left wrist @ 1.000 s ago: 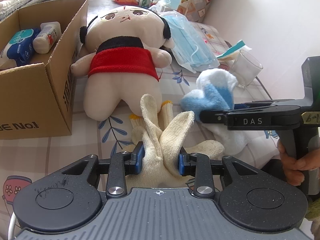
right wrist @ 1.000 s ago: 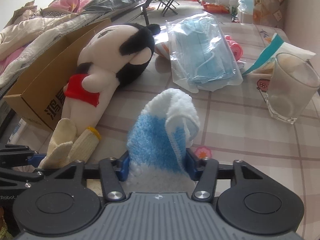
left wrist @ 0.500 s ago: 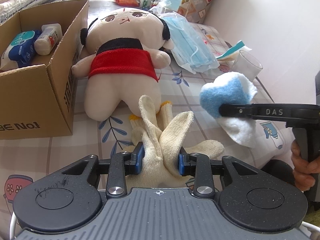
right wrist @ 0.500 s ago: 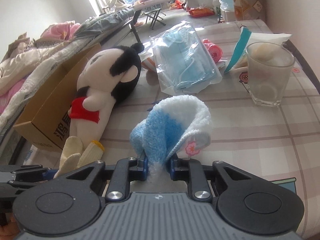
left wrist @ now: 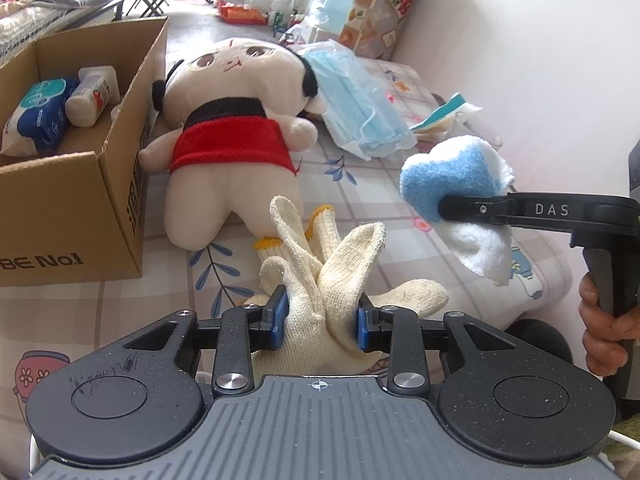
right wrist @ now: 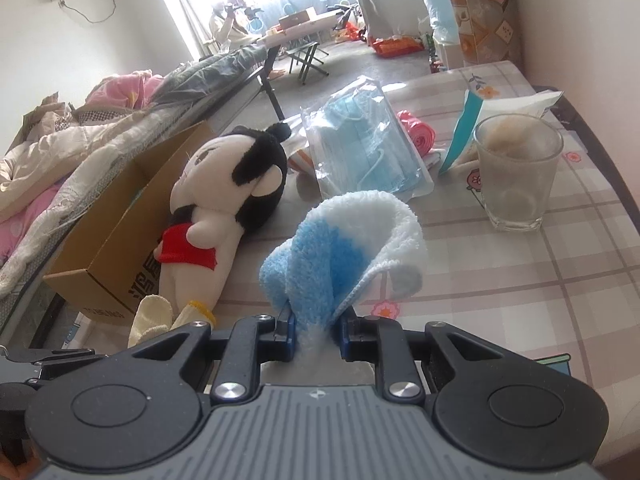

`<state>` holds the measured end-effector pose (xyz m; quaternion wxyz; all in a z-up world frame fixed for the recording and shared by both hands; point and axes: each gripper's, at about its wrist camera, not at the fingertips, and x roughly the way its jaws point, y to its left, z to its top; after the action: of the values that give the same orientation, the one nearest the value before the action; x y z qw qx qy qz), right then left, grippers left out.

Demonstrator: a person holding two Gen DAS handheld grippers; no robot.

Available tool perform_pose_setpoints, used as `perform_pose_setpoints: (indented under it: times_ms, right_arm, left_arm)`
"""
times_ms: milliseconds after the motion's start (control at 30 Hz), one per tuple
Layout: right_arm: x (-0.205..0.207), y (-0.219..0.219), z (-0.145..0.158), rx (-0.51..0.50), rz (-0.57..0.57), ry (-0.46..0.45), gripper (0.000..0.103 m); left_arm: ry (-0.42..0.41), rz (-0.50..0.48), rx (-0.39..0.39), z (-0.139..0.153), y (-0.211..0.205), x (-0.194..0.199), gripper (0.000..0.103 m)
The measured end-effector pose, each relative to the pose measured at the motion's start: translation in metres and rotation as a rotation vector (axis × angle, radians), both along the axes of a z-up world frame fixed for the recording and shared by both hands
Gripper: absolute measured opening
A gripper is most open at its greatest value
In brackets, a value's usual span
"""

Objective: Organize soft objects
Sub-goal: 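Carry the gloves and fuzzy cloth over the cardboard box with both grippers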

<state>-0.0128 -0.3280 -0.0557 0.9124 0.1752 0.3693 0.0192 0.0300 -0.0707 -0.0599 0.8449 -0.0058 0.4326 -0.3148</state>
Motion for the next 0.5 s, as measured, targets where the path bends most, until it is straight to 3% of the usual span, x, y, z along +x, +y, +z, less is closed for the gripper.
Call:
perform_pose_setpoints:
  times_ms: [300,500]
  right_arm:
    - [-0.022,0.015,0.048,-0.036,0.018,-0.112,0.021]
    - [-0.023,0.038,0.094,-0.044,0.095,-0.233,0.021]
  left_arm:
    - [-0.094,-0.018,-0.084,0.042,0.019,-0.021,0.031]
    - [-0.148,0.043,-0.163,0.079,0.057,-0.022,0.031]
